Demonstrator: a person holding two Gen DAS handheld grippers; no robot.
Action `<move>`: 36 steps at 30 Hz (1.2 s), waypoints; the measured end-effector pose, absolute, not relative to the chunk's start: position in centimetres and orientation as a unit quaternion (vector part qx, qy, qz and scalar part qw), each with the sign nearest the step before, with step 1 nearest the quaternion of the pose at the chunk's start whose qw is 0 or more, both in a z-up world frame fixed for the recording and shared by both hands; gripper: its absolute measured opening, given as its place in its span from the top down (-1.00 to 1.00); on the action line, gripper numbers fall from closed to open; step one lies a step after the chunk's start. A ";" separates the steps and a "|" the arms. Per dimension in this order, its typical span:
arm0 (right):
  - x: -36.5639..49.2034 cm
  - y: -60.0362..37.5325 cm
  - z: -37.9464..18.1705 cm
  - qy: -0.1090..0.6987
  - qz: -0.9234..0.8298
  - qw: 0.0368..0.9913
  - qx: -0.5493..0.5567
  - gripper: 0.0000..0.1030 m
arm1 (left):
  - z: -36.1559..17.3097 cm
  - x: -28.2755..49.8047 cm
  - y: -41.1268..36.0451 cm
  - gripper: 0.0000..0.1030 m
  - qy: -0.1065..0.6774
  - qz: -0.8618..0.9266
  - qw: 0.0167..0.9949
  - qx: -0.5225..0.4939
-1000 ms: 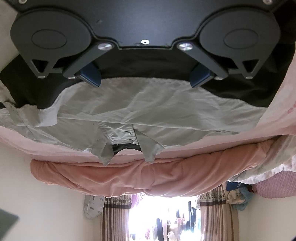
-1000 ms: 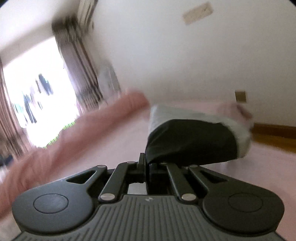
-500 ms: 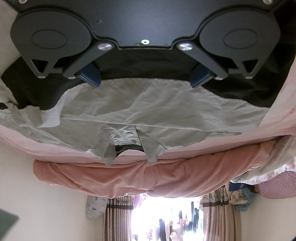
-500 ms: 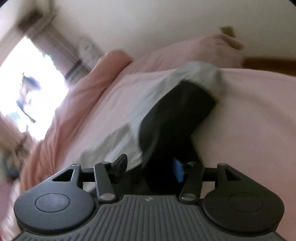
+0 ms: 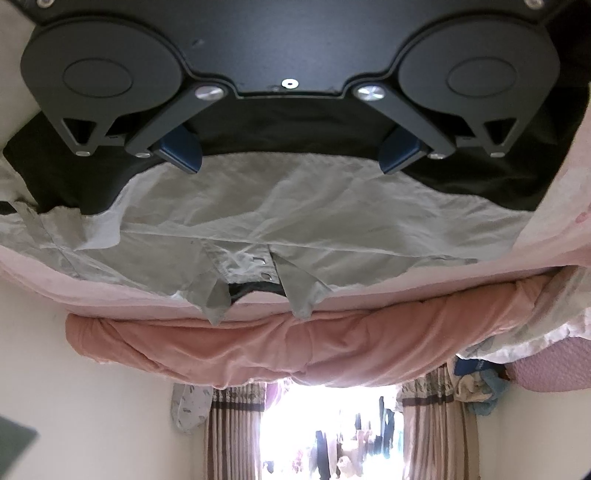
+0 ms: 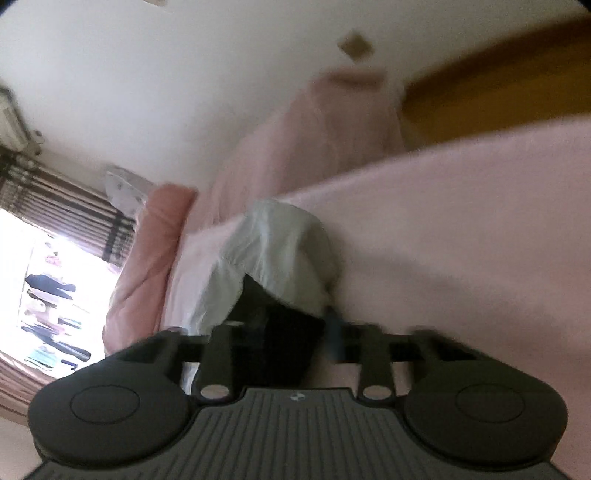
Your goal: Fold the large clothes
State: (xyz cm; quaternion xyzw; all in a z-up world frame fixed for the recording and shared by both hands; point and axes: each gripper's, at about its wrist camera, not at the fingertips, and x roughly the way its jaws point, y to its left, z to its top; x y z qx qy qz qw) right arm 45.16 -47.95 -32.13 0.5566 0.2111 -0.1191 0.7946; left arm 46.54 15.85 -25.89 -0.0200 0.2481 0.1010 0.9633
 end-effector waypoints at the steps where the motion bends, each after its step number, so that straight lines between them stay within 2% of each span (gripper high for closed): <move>1: 45.3 -48.0 -32.3 0.206 -0.115 0.794 0.560 0.66 | -25.7 46.2 15.7 -1.00 0.242 0.100 0.965 -0.018; 6: 44.6 -46.6 -29.6 0.181 -0.130 0.847 0.483 0.70 | -24.6 44.8 14.7 -1.00 0.234 0.108 0.966 0.032; 14: 44.7 -43.9 -26.5 0.169 -0.128 0.897 0.388 0.70 | -24.3 43.5 15.6 -1.00 0.264 0.123 0.956 0.021; 19: 45.1 -44.2 -26.7 0.175 -0.127 0.891 0.399 0.71 | -23.2 42.5 16.6 -1.00 0.269 0.123 0.955 0.013; 24: 44.4 -42.4 -25.1 0.192 -0.114 0.905 0.361 0.78 | -21.9 40.3 18.7 -1.00 0.292 0.111 0.950 0.014; 28: 42.1 -38.0 -21.7 0.158 -0.077 0.934 0.311 0.78 | -21.1 37.3 22.3 -1.00 0.320 0.143 0.936 0.024; 33: 40.2 -28.2 -18.2 0.127 -0.023 0.967 0.220 0.78 | -20.7 32.3 26.2 -1.00 0.298 0.212 0.929 0.057; 36: 39.2 -21.1 -17.4 0.124 0.002 0.978 0.165 0.78 | -21.4 30.2 28.8 -1.00 0.302 0.221 0.927 0.027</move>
